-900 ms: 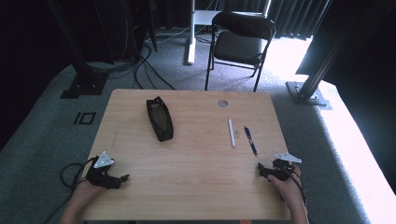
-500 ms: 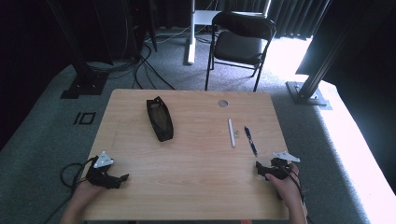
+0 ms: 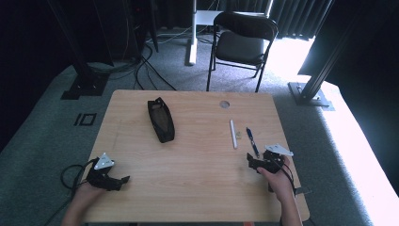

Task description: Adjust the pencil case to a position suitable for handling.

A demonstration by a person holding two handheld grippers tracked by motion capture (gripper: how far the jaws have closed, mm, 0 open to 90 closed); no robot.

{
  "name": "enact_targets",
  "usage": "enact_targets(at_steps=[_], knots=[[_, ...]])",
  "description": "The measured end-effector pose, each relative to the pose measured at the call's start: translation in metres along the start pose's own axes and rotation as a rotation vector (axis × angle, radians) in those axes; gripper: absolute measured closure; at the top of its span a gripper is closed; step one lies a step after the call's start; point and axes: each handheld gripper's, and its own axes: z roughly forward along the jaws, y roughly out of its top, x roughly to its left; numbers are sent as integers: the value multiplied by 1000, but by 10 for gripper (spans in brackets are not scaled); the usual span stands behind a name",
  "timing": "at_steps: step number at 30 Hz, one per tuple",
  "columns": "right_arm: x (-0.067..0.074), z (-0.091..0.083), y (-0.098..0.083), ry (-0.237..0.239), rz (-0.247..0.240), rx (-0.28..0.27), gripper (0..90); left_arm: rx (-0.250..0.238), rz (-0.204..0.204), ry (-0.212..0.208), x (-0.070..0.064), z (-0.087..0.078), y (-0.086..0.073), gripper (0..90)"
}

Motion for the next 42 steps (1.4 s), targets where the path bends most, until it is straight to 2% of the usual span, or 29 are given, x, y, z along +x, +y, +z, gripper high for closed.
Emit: enact_targets(at_steps=[3,4,7,15,16,17,19,22,25,26,27,28,31,32,42], knots=[[13,5,11,31,-29,-8,126,0,1,0,0,0,0,16],[13,5,11,31,-29,-8,126,0,0,0,0,0,0,16],[29,12,20,57,-67,-15,126,0,0,0,0,0,0,16],[62,29,33,123,-111,-20,132,0,0,0,0,0,0,16],[62,29,33,123,-111,-20,132,0,0,0,0,0,0,16],[71,34,37,141,-128,-22,132,0,0,0,0,0,0,16],[75,35,38,145,-130,-22,133,0,0,0,0,0,0,16],[91,42,42,177,-147,-22,135,0,0,0,0,0,0,16],[99,46,44,189,-155,-25,135,0,0,0,0,0,0,16],[107,49,46,203,-163,-27,135,0,0,0,0,0,0,16],[107,49,46,203,-163,-27,135,0,1,0,0,0,0,16],[115,52,48,219,-171,-29,135,0,0,0,0,0,0,16],[123,55,50,231,-174,-30,139,0,1,0,0,0,0,16],[130,59,51,240,-177,-29,139,0,1,0,0,0,0,16],[174,76,61,300,-217,-33,139,0,0,0,0,0,0,16]])
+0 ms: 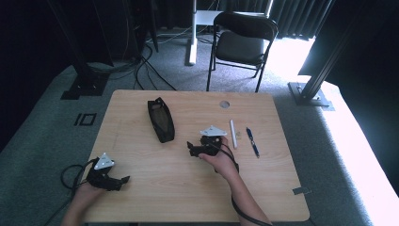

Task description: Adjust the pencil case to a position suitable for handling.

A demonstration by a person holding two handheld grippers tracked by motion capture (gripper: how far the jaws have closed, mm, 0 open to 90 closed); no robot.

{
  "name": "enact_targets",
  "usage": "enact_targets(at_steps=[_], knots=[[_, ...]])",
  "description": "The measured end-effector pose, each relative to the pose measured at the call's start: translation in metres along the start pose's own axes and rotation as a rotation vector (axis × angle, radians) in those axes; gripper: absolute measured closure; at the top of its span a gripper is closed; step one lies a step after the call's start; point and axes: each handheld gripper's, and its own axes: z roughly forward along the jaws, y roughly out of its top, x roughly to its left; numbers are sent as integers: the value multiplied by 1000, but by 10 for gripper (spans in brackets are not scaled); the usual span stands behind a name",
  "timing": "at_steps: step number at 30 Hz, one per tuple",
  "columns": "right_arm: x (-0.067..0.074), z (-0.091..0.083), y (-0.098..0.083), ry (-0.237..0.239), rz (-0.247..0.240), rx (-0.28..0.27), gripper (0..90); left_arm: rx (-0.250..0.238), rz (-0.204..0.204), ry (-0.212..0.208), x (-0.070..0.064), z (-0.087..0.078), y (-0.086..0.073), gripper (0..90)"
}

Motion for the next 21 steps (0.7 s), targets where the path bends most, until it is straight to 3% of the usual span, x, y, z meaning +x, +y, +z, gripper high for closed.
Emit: enact_targets(at_steps=[12,18,21], knots=[[46,34,23,82,-24,-14,143,0,0,0,0,0,0,16],[57,47,31,99,-34,-15,333,0,1,1,0,0,0,16],[61,53,34,113,-74,2,404,1,1,1,0,0,0,16]])
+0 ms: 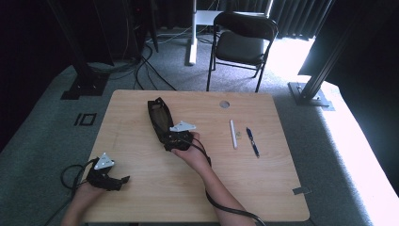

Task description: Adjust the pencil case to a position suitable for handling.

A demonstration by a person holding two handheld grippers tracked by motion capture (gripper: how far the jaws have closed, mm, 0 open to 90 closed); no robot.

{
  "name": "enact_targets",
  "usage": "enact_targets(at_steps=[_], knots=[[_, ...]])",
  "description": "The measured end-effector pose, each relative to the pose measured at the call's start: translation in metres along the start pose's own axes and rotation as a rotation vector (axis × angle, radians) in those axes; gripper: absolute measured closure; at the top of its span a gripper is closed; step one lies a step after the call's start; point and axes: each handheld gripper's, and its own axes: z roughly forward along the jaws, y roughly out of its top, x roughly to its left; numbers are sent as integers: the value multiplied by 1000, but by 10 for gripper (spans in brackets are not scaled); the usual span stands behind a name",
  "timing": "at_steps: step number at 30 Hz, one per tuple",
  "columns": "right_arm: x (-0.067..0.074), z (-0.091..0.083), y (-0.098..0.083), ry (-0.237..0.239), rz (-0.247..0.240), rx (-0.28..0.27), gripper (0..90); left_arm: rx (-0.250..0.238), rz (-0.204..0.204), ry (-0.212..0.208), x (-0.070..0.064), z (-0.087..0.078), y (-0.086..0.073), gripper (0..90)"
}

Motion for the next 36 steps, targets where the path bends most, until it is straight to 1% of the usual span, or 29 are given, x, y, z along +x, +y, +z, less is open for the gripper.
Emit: enact_targets(at_steps=[1,2,5,7,8,9,10,11,12,13,14,15,16,17,18,20,21,23,25,26,27,28,30,32,34,36], knots=[[1,2,1,3,-9,8,415,0,0,0,0,0,0,16],[1,4,1,-4,-20,11,433,0,0,0,0,0,0,16],[1,10,3,-12,-14,14,481,0,0,0,0,0,0,16],[1,13,4,-22,-27,14,492,0,0,0,0,0,0,16],[1,14,4,-26,-24,17,514,0,0,0,0,0,0,16],[1,15,4,-33,-22,21,518,0,0,0,0,0,0,16],[0,17,4,-32,-5,32,539,0,0,0,0,0,0,16],[0,18,4,-32,-3,44,561,0,0,0,0,0,0,16],[0,19,3,-39,-11,46,605,0,0,0,0,0,0,16],[-1,20,3,-41,-9,57,643,-1,-1,0,0,0,0,16],[-2,21,2,-26,24,67,700,-1,-1,0,0,0,0,16],[-2,21,2,-27,36,68,722,-1,-1,0,0,0,0,16],[-2,21,1,-36,21,69,726,0,0,0,0,0,0,16],[-2,20,1,-33,27,72,729,0,0,0,0,0,0,16],[-3,20,1,-29,42,70,733,0,0,0,0,0,0,16],[-4,18,1,-32,44,71,738,0,0,0,0,0,0,16],[-4,17,1,-25,52,71,739,-1,0,0,0,0,0,16],[-5,14,0,-19,48,75,740,0,0,0,0,0,0,16],[-6,10,-1,-14,57,74,741,0,0,0,0,0,0,16],[-6,7,-2,-16,45,76,742,0,0,0,0,0,0,16],[-6,7,-2,-16,45,76,742,0,0,0,0,0,0,16],[-8,1,-4,-7,45,71,743,0,0,0,0,0,0,16],[-10,-4,-7,-7,32,78,743,0,0,0,0,0,0,16],[-14,-10,-11,10,50,85,743,0,0,0,0,0,0,16],[-18,-15,-15,3,47,90,744,0,0,0,0,0,0,16],[-21,-21,-19,14,41,101,744,0,0,0,0,0,0,16]])
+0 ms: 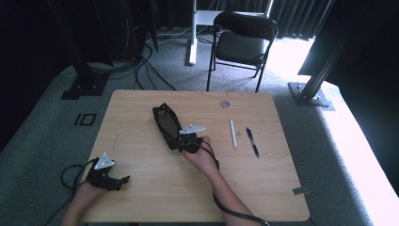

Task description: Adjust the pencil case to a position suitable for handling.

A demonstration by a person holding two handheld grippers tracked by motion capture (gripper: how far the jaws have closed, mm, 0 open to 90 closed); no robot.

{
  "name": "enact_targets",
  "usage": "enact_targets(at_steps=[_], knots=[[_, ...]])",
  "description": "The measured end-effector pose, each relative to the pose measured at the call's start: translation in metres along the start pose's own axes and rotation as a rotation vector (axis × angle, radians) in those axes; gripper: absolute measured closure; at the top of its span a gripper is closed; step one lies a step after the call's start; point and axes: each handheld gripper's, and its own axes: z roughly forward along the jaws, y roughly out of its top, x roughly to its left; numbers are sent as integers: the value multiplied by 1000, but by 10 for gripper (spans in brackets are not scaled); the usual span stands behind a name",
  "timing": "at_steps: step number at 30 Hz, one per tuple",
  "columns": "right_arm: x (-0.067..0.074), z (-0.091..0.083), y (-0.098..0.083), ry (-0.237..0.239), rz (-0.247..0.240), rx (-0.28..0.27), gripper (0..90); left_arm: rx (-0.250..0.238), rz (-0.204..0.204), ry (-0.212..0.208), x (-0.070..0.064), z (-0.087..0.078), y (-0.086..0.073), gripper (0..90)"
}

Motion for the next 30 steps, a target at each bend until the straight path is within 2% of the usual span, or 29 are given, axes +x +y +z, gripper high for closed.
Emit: enact_targets(at_steps=[9,14,17,19,30], knots=[[-12,-29,-21,15,21,0,746,0,0,0,0,0,0,16],[-19,-45,-28,25,14,15,745,0,0,0,0,0,0,16],[-26,-52,-34,15,23,18,745,0,0,0,0,0,0,16],[-29,-56,-39,24,40,16,745,0,0,0,0,0,0,16],[-34,-91,-65,72,30,43,746,0,0,0,0,0,0,16]])
